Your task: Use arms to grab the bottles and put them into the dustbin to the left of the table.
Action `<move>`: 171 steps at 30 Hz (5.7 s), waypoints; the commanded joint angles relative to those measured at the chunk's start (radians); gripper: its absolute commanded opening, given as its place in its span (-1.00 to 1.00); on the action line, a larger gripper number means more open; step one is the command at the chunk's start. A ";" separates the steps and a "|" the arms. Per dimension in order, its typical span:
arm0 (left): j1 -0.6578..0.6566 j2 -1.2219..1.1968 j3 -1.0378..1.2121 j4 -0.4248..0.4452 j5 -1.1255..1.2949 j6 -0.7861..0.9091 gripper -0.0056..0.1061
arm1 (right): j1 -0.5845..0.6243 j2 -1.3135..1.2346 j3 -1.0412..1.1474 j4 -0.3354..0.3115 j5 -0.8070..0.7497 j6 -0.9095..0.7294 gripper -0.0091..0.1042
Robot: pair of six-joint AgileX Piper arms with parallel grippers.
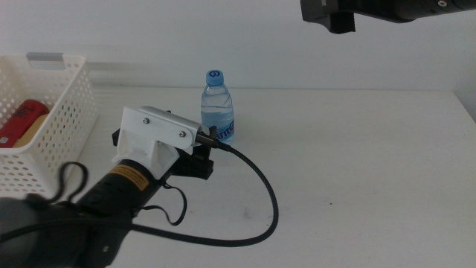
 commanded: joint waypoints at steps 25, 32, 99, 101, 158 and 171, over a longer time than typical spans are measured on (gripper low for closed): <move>0.003 0.486 -0.460 -0.172 -0.047 -0.027 0.78 | 0.002 -0.004 0.005 -0.012 -0.004 0.002 0.63; 0.025 0.645 -0.613 -0.199 -0.045 0.052 0.77 | 0.002 -0.004 0.005 -0.012 -0.004 0.002 0.63; 0.800 0.259 -1.041 0.156 1.729 0.121 0.15 | 0.002 -0.004 0.005 -0.012 -0.004 0.002 0.63; 0.800 0.261 -1.041 0.159 1.722 0.130 0.44 | 0.002 -0.004 0.005 -0.012 -0.004 0.007 0.63; 0.405 -0.817 -0.681 0.151 1.573 -0.052 0.55 | 0.002 -0.004 0.005 -0.017 -0.004 0.009 0.63; 0.561 -1.129 -0.012 0.060 1.174 -0.052 0.55 | -0.159 -0.279 0.576 0.104 -0.571 0.009 0.63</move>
